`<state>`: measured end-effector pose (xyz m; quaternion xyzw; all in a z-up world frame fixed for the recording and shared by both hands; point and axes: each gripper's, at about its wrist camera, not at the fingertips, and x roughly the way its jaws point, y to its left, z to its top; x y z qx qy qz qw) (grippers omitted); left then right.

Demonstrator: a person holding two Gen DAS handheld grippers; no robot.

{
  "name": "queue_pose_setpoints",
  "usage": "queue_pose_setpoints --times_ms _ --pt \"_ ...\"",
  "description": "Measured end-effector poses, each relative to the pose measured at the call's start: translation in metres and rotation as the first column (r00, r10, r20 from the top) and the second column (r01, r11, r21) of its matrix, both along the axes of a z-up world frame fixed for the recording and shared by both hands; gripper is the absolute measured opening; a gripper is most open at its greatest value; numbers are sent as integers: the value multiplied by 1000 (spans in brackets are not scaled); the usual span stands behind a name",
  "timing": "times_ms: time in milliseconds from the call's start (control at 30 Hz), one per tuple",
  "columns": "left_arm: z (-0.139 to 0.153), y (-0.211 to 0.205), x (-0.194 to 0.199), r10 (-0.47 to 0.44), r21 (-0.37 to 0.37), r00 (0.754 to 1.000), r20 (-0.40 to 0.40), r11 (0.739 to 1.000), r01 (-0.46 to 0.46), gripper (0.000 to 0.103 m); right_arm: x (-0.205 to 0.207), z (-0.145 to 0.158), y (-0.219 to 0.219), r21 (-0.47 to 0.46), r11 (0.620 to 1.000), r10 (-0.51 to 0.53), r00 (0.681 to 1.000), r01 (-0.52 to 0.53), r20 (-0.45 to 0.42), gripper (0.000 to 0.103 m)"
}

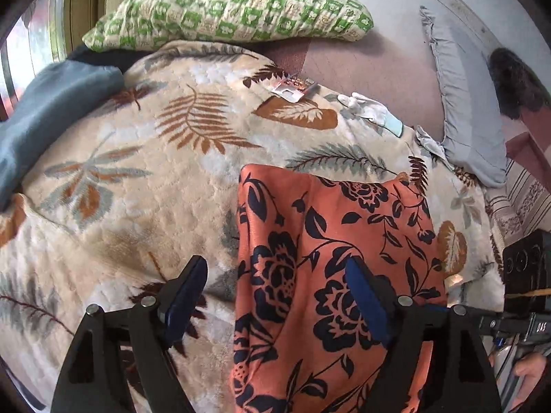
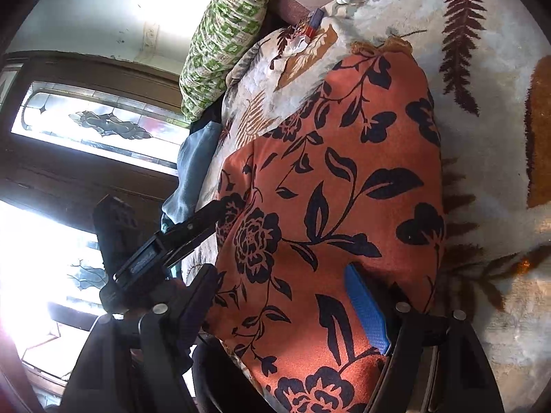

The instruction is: Fold small clothes

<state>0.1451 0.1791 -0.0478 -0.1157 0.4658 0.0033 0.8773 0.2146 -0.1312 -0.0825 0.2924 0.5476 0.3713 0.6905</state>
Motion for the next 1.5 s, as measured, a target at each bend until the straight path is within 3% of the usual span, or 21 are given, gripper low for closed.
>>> queue_pose_setpoints --times_ms 167,433,533,667,733,800,867,933,1000,1067,1100,1133,1167,1367,1500 --pt "11 -1 -21 -2 23 1000 31 1000 1 83 -1 5 5 -44 999 -10 1000 10 -3 79" --pt "12 9 -40 13 -9 1000 29 1000 -13 83 0 5 9 -69 997 -41 999 39 -22 79" --pt "1 22 -44 21 -117 1000 -5 993 -22 83 0 11 9 -82 995 -53 998 51 -23 79" --pt "-23 34 -41 3 -325 998 -69 945 -25 83 -7 32 -14 -57 989 -130 990 134 61 79" --pt "-33 31 -36 -12 -343 997 -81 939 -17 83 -4 28 -36 -66 979 -192 980 195 59 80" --pt "-46 25 -29 -15 -333 992 -125 942 -27 83 5 10 -54 -65 967 -246 969 245 -10 80" --pt "-64 18 -23 -42 -341 980 -192 940 -27 83 15 -10 -56 -44 973 -229 970 226 -76 80" --pt "-62 13 -26 -39 -320 987 -159 947 -14 83 22 -31 -44 -75 982 -181 976 172 -121 81" --pt "-61 7 -24 -72 -323 981 -179 946 10 43 22 -44 -27 -58 992 -120 981 112 -150 79" --pt "-55 2 -22 -71 -295 980 -183 955 14 31 16 -36 -6 -131 990 -55 995 44 -82 74" --pt "-48 -2 -23 -71 -270 983 -169 963 23 28 16 -34 -1 -144 989 -43 996 31 -79 65" --pt "-38 -8 -24 -71 -246 987 -147 969 33 28 16 -30 -3 -145 989 -52 996 41 -74 49" --pt "-25 -16 -26 -74 -234 990 -119 971 45 27 16 -23 -6 -133 990 -58 996 50 -62 46" --pt "56 -70 -32 -143 -238 987 72 959 156 27 -3 55 -43 -121 989 -68 992 81 111 43" --pt "59 -110 -32 -204 -252 974 103 942 224 29 -18 87 -99 -105 986 -110 980 129 167 43"
